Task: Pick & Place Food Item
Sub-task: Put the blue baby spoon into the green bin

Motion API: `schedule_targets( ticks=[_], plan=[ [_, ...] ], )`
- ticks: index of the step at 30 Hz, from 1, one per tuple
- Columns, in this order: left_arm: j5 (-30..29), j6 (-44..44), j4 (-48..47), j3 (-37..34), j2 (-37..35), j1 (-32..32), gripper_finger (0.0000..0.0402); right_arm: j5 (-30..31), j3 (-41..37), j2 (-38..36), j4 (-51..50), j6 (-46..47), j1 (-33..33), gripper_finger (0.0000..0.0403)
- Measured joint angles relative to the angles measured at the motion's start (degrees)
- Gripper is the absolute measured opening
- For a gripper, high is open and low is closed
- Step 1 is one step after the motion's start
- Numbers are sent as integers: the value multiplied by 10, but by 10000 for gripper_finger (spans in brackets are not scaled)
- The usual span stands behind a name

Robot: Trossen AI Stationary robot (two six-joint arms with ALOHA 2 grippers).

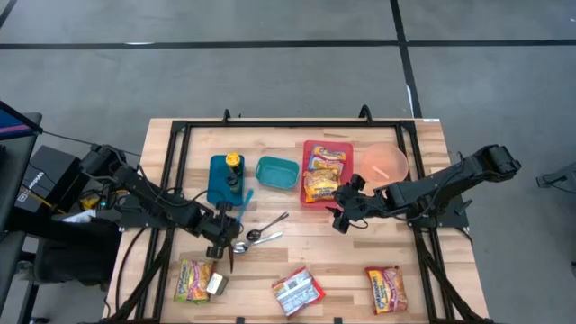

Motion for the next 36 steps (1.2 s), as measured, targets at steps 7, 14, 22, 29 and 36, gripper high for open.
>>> schedule_targets(
  ticks=[7, 14, 22, 29, 36],
  plan=[
    [2, 2, -2, 0, 0, 0, 143, 0, 0, 0, 0, 0, 0, 245],
    [-18, 18, -4, 0, 0, 0, 146, 0, 0, 0, 1, 0, 0, 245],
    [-18, 19, -1, 0, 4, 0, 128, 0, 0, 0, 1, 0, 0, 245],
    [-19, 19, -6, 1, 50, 0, 129, 0, 0, 0, 1, 0, 0, 245],
    [-40, 19, -2, 1, 54, -1, 115, 0, 0, 0, 2, 0, 0, 245]
  ],
)
